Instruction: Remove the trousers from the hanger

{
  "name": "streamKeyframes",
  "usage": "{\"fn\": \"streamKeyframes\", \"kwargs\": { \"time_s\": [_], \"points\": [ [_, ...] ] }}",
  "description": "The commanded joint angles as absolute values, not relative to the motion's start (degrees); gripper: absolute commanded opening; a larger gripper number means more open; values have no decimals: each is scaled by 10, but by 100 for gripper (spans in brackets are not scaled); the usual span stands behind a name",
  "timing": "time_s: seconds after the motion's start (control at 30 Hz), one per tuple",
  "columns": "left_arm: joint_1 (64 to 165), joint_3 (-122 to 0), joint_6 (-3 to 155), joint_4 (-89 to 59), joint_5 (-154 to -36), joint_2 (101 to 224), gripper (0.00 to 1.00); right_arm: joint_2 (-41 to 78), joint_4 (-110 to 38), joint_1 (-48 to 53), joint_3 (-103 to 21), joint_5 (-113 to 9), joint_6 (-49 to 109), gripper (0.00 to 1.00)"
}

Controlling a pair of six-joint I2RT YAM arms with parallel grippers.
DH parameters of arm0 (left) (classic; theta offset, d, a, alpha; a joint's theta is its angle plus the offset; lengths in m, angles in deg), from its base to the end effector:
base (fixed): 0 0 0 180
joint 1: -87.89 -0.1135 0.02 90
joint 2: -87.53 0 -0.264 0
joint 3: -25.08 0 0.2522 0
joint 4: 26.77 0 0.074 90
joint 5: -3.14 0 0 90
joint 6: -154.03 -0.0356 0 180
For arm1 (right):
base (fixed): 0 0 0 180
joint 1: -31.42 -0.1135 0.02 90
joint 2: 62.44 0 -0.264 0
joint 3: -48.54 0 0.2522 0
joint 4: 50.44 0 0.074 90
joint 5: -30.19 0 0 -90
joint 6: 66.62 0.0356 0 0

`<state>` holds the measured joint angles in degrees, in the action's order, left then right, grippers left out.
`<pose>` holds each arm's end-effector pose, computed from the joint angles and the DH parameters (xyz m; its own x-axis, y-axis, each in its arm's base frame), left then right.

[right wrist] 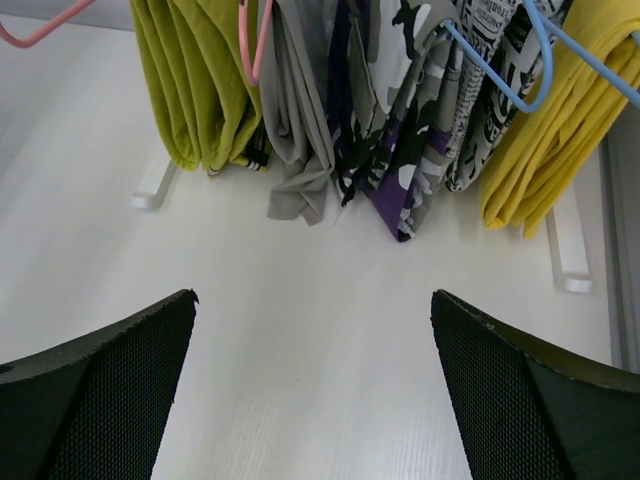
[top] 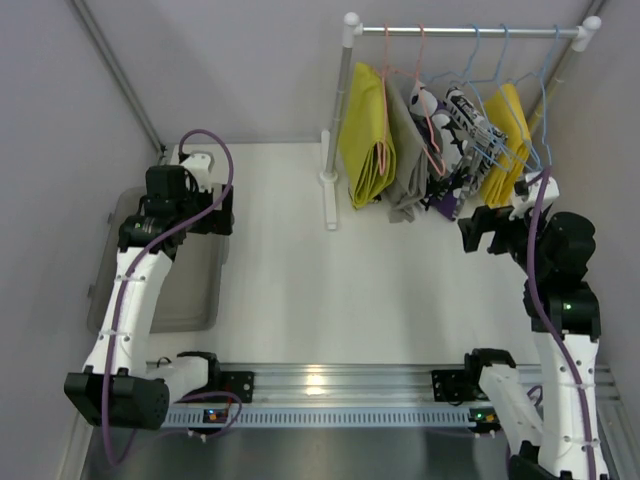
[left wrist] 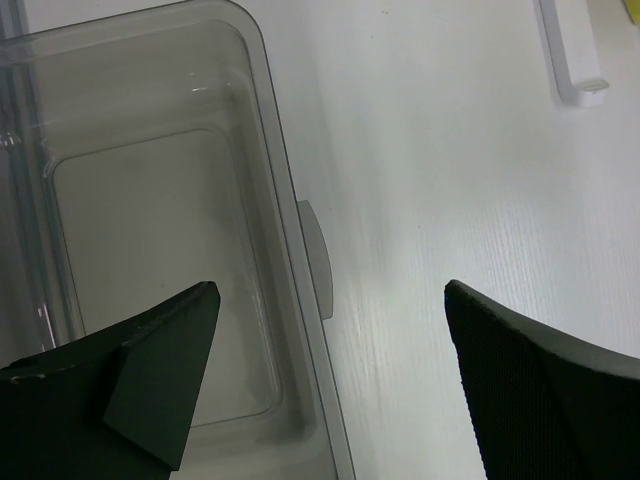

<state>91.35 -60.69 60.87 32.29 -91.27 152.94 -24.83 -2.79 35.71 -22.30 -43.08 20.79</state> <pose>0.2315 -0.0167 0.3728 -0.6165 0.0923 -0.7819 0.1543 0.9880 -0.0050 0.1269 0.0008 0.3859 -0.2388 -0.0255 -0.9707 -0.2174 0.9757 0.0278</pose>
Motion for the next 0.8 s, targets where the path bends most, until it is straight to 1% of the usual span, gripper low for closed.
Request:
{"fn": "streamKeyframes", "kwargs": {
  "time_s": [0.0,0.13,0.3,0.43,0.5,0.53,0.57,0.6,0.63,0.7,0.77],
  "points": [
    [911,-627,598,320,-899,1521,99,-223,-19,360,-270,-394,228,100],
    [911,-631,590,315,-898,1511,99,-201,-28,360,-311,-360,271,99],
    [911,-631,586,305,-903,1497,99,-134,-39,360,-420,-273,339,99],
    [911,-627,578,297,-903,1485,99,-68,-85,350,-484,-219,410,99],
    [911,-625,574,291,-900,1477,99,-23,-117,339,-519,-202,451,96],
    [911,-622,574,288,-895,1477,99,-8,-127,324,-528,-201,480,91],
    [911,-622,577,284,-890,1476,99,22,-151,319,-535,-198,496,89],
    [911,-622,581,284,-882,1476,99,37,-165,290,-544,-190,515,88],
    [911,-623,584,283,-878,1477,99,50,-179,282,-548,-188,531,83],
    [911,-625,592,281,-875,1477,99,95,-211,269,-564,-189,571,79],
    [911,-626,598,282,-875,1477,99,143,-214,253,-586,-192,590,75]
  ]
}}
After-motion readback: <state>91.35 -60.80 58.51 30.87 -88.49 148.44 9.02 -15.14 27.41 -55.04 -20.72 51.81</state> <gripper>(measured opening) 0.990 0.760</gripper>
